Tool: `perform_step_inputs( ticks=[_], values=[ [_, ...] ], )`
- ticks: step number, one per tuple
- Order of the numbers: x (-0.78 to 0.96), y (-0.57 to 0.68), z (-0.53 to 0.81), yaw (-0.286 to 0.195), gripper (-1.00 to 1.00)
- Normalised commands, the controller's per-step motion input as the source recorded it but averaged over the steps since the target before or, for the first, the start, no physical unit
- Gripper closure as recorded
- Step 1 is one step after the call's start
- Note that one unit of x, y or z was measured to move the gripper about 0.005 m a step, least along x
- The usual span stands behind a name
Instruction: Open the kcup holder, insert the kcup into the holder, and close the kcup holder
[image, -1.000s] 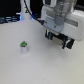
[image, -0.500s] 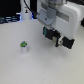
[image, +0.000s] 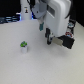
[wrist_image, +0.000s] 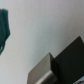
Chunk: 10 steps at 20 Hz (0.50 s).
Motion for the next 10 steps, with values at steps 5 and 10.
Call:
perform_step_inputs(
  ticks=[5,10],
  values=[
    [-0.33,-0.45,0.01,-0.231,-1.00],
    [-0.33,-0.47,-0.01,-0.223,-1.00]
  ],
)
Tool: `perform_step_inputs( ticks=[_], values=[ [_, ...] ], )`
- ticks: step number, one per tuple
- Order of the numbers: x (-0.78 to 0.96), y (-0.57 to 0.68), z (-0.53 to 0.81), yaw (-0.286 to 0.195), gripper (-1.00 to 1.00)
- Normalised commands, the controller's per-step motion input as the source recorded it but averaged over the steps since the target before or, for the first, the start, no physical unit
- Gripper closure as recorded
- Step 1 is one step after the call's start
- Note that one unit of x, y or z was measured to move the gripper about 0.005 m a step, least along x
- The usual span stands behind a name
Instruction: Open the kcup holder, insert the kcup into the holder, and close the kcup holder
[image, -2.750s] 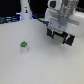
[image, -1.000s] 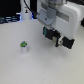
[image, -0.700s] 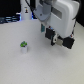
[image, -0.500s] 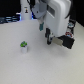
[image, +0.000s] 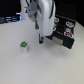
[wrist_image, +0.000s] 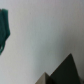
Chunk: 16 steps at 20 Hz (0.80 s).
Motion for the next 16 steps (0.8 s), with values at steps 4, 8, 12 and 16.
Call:
perform_step_inputs(
  ticks=[4,8,12,16],
  values=[
    [-0.34,-0.47,-0.11,-0.223,-1.00],
    [-0.37,-0.47,-0.24,-0.224,-1.00],
    [-0.38,-0.49,-0.36,-0.232,-1.00],
    [-0.38,-0.50,-0.44,-0.236,-1.00]
  ],
)
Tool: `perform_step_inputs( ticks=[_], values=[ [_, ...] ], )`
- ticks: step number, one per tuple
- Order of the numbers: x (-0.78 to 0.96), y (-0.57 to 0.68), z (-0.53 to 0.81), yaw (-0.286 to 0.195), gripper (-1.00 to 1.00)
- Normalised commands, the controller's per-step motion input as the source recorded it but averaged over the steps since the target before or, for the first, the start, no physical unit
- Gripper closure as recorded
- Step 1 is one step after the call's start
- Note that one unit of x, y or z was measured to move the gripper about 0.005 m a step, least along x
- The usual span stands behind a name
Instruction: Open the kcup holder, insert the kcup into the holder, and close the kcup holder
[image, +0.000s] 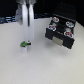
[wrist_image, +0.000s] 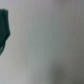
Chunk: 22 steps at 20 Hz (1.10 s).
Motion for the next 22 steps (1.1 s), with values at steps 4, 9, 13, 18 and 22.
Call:
perform_step_inputs(
  ticks=[4,9,13,18,22],
  values=[
    [-0.37,-0.51,-0.48,-0.229,-1.00],
    [-0.28,-0.37,-0.47,-0.214,-1.00],
    [-0.21,-0.08,-0.37,-0.153,-1.00],
    [-0.04,-0.01,-0.22,-0.154,-1.00],
    [0.07,-0.01,-0.07,-0.163,-1.00]
  ],
)
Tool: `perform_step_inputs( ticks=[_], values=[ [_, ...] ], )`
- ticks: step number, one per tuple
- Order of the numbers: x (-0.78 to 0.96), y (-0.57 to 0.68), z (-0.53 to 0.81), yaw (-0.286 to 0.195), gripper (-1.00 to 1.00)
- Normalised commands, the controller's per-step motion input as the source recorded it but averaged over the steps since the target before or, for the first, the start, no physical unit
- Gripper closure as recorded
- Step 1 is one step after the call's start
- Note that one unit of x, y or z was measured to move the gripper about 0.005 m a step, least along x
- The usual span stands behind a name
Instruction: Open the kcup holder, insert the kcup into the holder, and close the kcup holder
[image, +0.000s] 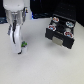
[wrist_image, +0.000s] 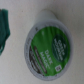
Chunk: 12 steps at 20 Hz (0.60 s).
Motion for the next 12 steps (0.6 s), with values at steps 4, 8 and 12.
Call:
perform_step_inputs(
  ticks=[4,8,12],
  values=[
    [0.12,0.11,0.00,-0.006,-1.00],
    [0.19,0.35,0.00,-0.001,-1.00],
    [0.09,0.22,0.00,-0.001,-1.00]
  ],
)
